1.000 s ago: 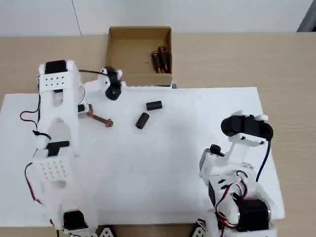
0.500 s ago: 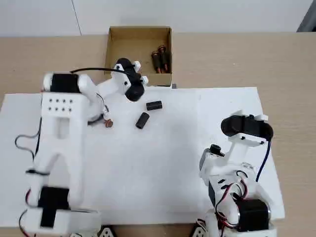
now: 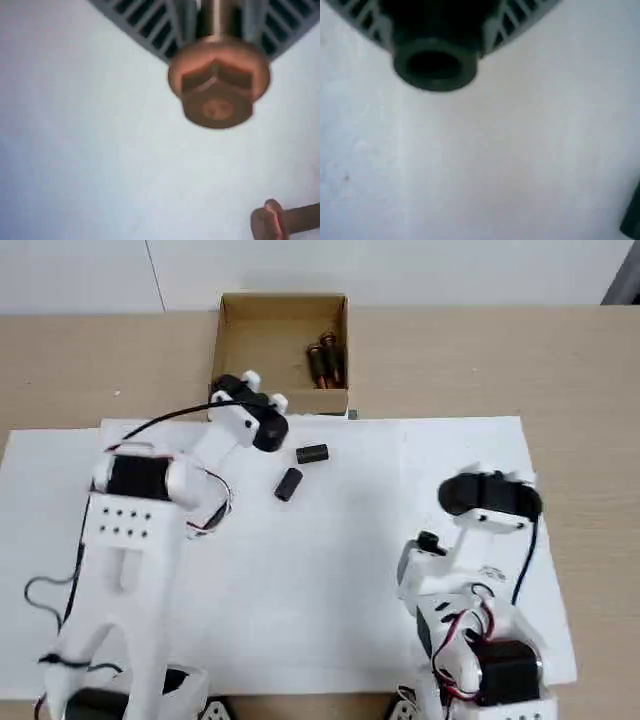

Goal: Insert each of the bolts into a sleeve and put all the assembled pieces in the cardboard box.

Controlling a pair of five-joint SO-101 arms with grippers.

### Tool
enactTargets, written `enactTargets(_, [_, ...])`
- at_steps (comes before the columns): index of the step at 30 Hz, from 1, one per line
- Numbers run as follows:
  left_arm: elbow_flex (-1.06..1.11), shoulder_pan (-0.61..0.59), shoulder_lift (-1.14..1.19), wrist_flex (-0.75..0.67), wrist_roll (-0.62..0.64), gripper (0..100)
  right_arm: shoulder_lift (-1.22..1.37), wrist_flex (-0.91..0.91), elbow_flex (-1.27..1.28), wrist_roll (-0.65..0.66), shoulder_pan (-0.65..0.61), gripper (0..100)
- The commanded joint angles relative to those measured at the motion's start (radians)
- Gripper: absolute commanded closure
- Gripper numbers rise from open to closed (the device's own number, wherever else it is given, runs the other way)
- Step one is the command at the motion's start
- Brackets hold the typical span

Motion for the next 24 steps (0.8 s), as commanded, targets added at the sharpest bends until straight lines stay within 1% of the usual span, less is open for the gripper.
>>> enactTargets(1, [0.139,0.009,-0.161,-0.126,0.098,100,-0.005,-0.073,0.008,-0.006,-0.047,99.5])
enactTargets(3, [0.246,0.009,-0.261,-0.195,0.132,100,-0.004,-0.114,0.012,-0.003,-0.056,99.5])
enactTargets(7, [0.418,0.002,-0.468,-0.330,0.143,100,0.004,-0.151,0.025,0.002,-0.058,99.5])
enactTargets(10, [0.533,0.002,-0.632,-0.414,0.144,100,0.002,-0.160,0.052,0.064,-0.058,99.5])
enactTargets(14, [0.680,0.002,-0.835,-0.522,0.157,100,0.004,-0.222,0.074,0.127,-0.058,99.5])
enactTargets(19, [0.814,0.005,-1.059,-0.589,0.321,100,-0.002,-0.285,0.118,0.183,-0.074,99.5])
enactTargets(24, [0.891,0.009,-1.234,-0.611,0.428,100,-0.005,-0.361,0.153,0.189,-0.125,99.5])
